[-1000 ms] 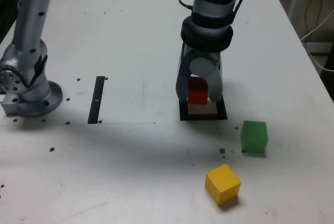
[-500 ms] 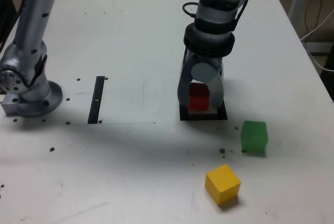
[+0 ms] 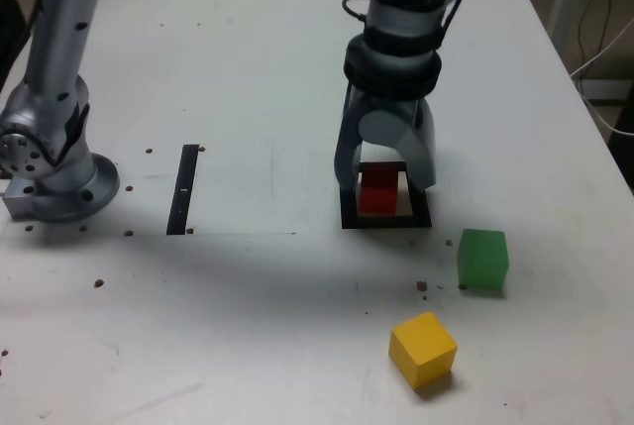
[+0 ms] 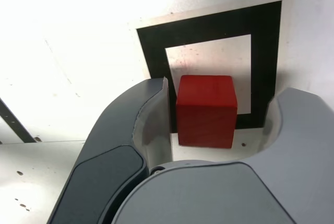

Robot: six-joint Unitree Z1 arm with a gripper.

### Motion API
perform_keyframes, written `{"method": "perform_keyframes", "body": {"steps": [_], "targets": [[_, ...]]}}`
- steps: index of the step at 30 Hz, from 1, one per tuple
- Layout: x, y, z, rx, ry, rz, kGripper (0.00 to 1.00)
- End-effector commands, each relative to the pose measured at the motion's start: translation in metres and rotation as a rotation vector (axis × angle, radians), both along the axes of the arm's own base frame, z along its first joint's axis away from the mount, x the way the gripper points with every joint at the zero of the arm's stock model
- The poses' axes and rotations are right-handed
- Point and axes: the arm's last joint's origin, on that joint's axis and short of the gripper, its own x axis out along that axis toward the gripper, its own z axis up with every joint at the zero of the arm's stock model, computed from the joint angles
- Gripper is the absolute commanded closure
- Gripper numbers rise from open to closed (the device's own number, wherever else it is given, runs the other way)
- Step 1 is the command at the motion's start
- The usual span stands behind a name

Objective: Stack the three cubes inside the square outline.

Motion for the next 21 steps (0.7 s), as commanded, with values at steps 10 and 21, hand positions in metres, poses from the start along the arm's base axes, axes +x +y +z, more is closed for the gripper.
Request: {"method": "perform_keyframes", "body": {"steps": [10,21], "targets": [[-0.033,-0.04,0.058,0.069,-0.091,-0.06,0.01],[-0.04,-0.137,0.078,0.05,-0.139,-0.099,0.03]]}}
